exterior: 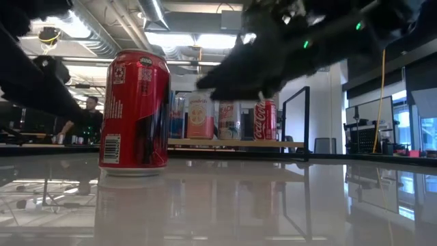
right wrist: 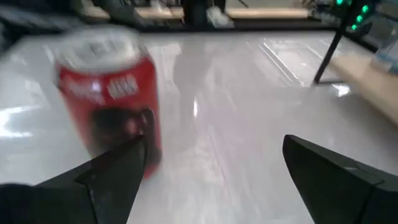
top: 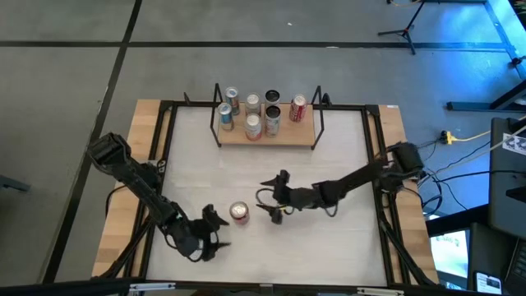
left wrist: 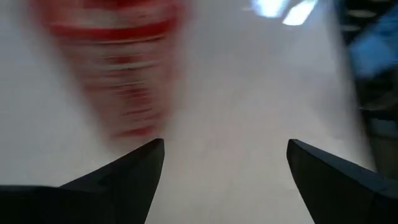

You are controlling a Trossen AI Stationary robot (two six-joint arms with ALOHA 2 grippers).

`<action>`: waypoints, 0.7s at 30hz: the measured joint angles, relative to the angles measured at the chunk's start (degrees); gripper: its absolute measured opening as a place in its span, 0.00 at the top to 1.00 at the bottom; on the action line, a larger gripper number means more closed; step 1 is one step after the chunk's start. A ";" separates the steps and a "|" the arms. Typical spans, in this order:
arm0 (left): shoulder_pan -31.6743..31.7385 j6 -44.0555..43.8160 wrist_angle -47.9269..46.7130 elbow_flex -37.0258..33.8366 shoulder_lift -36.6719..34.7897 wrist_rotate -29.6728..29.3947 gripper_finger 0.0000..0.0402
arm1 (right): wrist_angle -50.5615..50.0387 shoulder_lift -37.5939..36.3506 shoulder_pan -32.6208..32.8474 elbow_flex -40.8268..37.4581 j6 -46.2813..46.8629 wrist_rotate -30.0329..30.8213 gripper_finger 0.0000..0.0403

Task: Place canned beverage on shelf
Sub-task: Put the red soda can aligned with the other red white soda can on the shelf

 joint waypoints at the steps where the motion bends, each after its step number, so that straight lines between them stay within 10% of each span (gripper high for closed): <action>1: -0.04 2.15 3.56 -0.25 0.40 1.47 0.18 | -0.25 1.54 0.01 0.72 0.00 0.41 0.08; 9: 1.13 14.65 18.62 -0.67 5.77 6.33 0.18 | -0.43 9.49 0.10 8.50 -1.72 4.94 0.08; 21: 2.76 15.26 10.74 -0.67 6.78 6.19 0.18 | -2.61 12.20 -0.51 14.20 -3.74 4.34 0.08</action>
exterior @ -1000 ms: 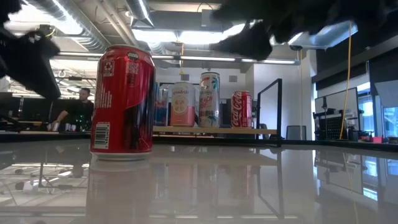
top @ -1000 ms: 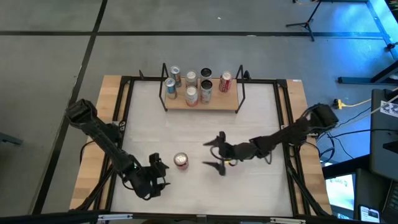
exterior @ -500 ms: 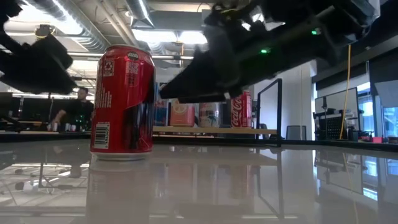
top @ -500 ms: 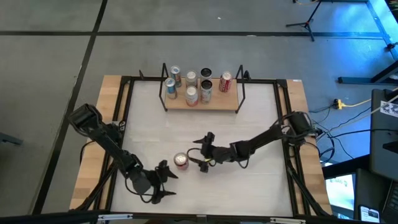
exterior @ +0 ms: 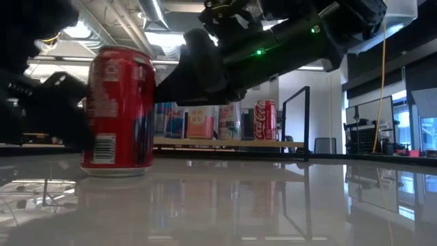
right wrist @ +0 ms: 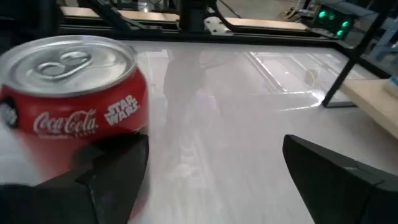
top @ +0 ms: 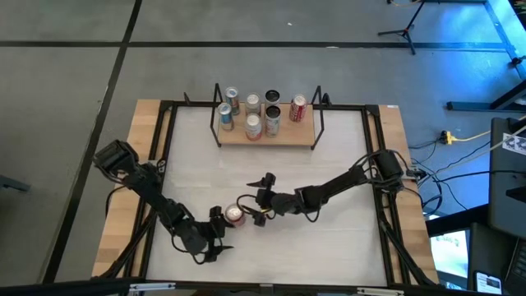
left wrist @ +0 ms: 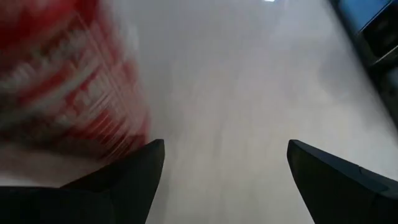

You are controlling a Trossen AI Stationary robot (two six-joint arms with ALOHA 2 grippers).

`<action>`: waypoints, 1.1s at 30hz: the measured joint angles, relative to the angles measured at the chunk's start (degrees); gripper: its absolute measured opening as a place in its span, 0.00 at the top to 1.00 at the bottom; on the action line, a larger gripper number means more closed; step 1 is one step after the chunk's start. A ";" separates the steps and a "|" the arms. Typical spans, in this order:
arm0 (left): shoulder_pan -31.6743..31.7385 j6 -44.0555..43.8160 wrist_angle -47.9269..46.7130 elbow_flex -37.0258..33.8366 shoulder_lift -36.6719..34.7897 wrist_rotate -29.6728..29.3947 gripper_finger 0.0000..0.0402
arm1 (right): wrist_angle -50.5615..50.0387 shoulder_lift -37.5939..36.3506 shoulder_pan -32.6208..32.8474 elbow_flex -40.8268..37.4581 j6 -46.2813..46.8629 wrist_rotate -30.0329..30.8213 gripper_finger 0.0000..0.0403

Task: Place canned beverage on shelf
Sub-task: Put the red soda can aligned with the other red white soda can on the shelf

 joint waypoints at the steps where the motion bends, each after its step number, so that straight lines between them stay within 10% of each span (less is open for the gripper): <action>1: -0.01 -1.07 -2.03 0.00 -0.13 0.04 0.18 | 0.05 0.00 0.16 0.00 0.05 -0.82 0.08; 25: -0.72 -11.76 -16.44 0.00 -1.55 -1.90 0.18 | -11.66 -4.99 5.81 2.85 3.70 -4.44 0.08; 33: -3.79 -12.00 -20.31 0.00 -3.88 -13.64 0.18 | -18.66 -4.88 5.08 13.26 4.17 -5.47 0.08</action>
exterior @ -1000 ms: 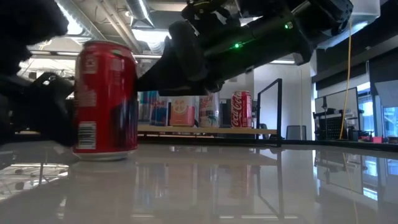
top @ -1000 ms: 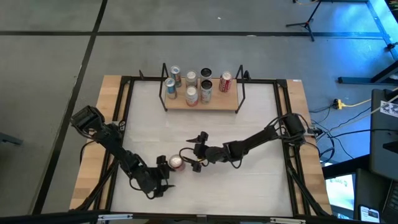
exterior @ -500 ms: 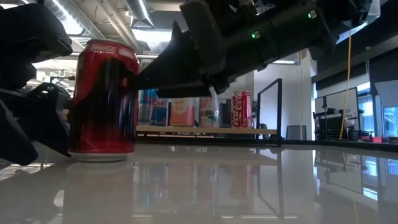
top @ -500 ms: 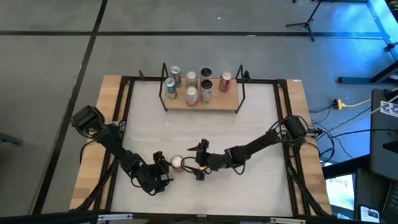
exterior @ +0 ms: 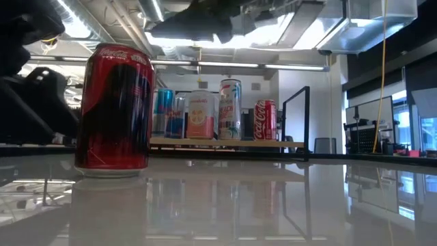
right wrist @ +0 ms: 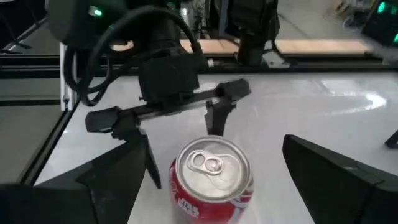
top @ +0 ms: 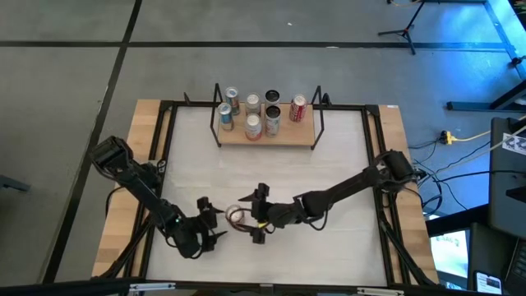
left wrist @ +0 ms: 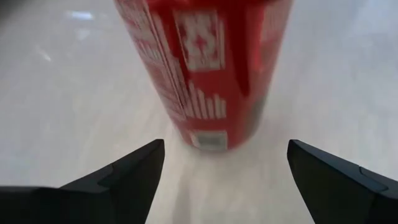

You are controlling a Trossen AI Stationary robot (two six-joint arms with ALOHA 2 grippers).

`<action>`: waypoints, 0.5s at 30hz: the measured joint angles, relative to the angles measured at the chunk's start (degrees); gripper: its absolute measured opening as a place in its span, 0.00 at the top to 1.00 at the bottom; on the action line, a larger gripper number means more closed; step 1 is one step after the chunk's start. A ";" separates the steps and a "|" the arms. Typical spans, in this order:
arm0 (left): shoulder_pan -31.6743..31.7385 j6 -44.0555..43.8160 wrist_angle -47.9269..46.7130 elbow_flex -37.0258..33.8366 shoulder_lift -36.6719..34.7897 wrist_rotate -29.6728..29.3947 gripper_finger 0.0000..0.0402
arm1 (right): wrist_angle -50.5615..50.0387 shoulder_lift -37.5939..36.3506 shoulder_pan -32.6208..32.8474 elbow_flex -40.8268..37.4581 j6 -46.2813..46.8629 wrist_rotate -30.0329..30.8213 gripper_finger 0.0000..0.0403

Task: Place canned beverage on shelf
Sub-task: Put the red soda can aligned with the other red white soda can on the shelf

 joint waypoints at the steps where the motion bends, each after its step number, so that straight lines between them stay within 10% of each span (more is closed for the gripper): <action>1: -0.05 0.22 0.15 0.00 0.00 -1.16 0.18 | -0.49 0.43 -0.28 0.90 0.46 -0.03 0.08; 15: 1.13 3.85 0.13 0.00 0.39 -6.01 0.18 | -1.83 7.13 -3.35 4.97 6.18 -6.44 0.08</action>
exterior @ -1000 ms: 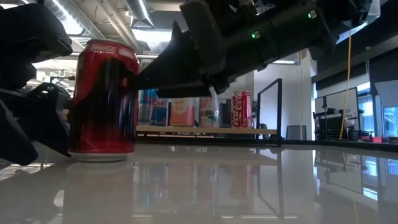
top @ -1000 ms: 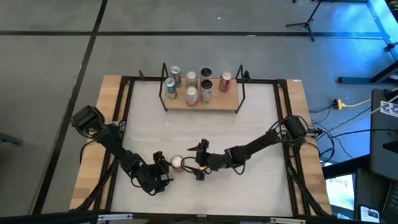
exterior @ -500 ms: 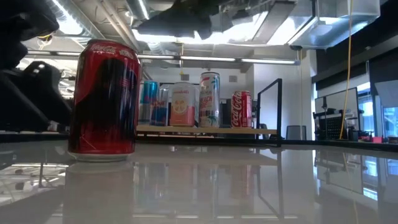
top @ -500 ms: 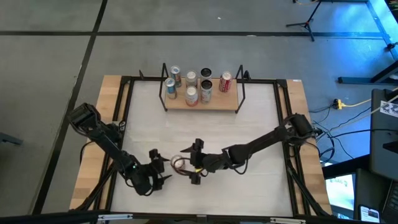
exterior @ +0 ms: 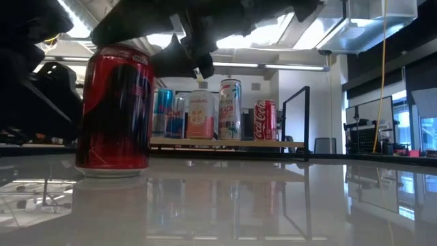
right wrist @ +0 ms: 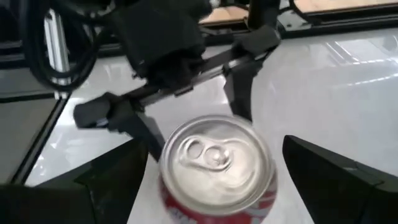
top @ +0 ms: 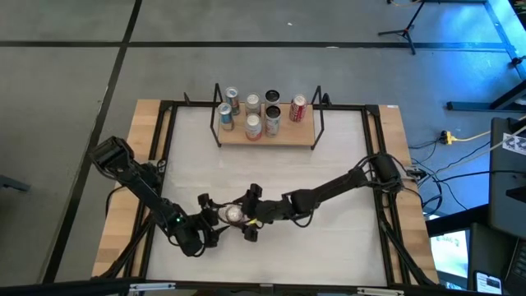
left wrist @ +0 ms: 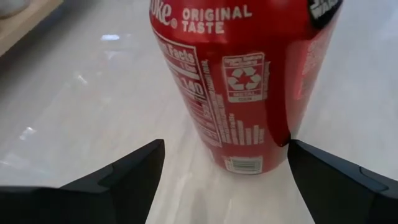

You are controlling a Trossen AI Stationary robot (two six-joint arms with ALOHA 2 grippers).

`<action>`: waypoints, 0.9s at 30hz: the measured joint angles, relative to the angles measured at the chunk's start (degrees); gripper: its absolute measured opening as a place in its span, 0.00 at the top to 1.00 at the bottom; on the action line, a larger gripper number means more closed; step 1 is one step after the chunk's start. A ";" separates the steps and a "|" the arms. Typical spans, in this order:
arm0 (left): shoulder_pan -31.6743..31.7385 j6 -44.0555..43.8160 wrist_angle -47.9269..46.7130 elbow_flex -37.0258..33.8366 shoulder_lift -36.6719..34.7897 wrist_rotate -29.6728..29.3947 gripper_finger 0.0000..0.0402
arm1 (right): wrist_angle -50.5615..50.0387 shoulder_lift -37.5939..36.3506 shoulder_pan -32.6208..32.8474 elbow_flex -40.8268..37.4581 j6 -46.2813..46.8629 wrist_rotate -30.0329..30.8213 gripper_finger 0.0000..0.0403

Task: Place canned beverage on shelf
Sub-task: Put the red soda can aligned with the other red white soda can on the shelf

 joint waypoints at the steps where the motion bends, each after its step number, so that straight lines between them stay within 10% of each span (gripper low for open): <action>1: 0.24 0.00 0.00 0.00 0.00 0.00 0.18 | -0.27 -0.02 0.04 0.00 0.00 0.02 0.08; 15: 1.65 0.05 0.03 -0.01 0.02 -0.15 0.18 | -0.27 1.92 0.00 -0.01 -0.31 0.55 0.09; 27: 1.63 0.04 0.04 -0.11 0.07 0.22 0.18 | -0.76 0.87 0.06 -0.13 -4.09 2.12 0.29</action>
